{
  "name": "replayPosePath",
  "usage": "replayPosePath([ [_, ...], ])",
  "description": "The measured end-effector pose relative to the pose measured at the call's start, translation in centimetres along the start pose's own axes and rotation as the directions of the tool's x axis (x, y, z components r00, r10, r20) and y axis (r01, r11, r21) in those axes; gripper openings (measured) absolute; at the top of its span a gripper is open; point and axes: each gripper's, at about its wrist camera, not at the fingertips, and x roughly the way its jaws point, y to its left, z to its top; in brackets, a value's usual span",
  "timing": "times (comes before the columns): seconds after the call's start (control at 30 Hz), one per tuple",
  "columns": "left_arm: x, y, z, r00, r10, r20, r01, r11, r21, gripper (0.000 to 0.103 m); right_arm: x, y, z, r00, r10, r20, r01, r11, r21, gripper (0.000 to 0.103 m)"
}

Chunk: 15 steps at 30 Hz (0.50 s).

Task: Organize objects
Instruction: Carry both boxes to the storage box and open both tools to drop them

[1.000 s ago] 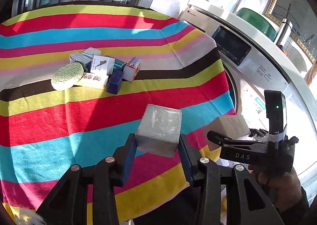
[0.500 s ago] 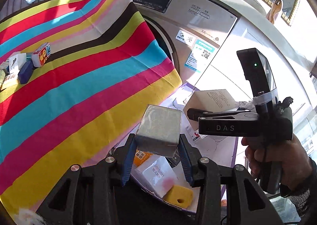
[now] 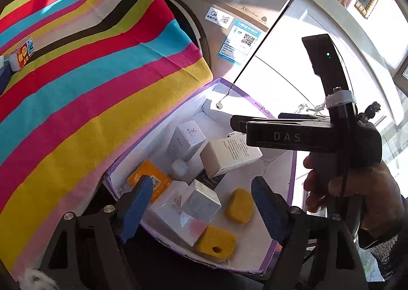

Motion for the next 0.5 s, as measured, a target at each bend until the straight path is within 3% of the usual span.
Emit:
replayPosePath([
  [0.17,-1.9,1.3,0.2,0.998,0.002,0.057,0.0,0.999,-0.043,0.083,-0.6,0.8,0.4,1.0,0.029,0.011,-0.029,0.999,0.017,0.103],
  [0.3,-3.2,3.3,0.6,0.995,0.011,0.096,0.001,0.993,-0.12,0.083,-2.1,1.8,0.8,0.996,0.036,0.084,-0.035,0.999,-0.02,0.103],
  [0.5,-5.1,5.8,0.8,0.986,0.044,0.159,-0.011,0.979,-0.205,0.083,-2.5,3.6,1.1,0.992,0.078,0.103,-0.069,0.993,-0.092,0.103],
])
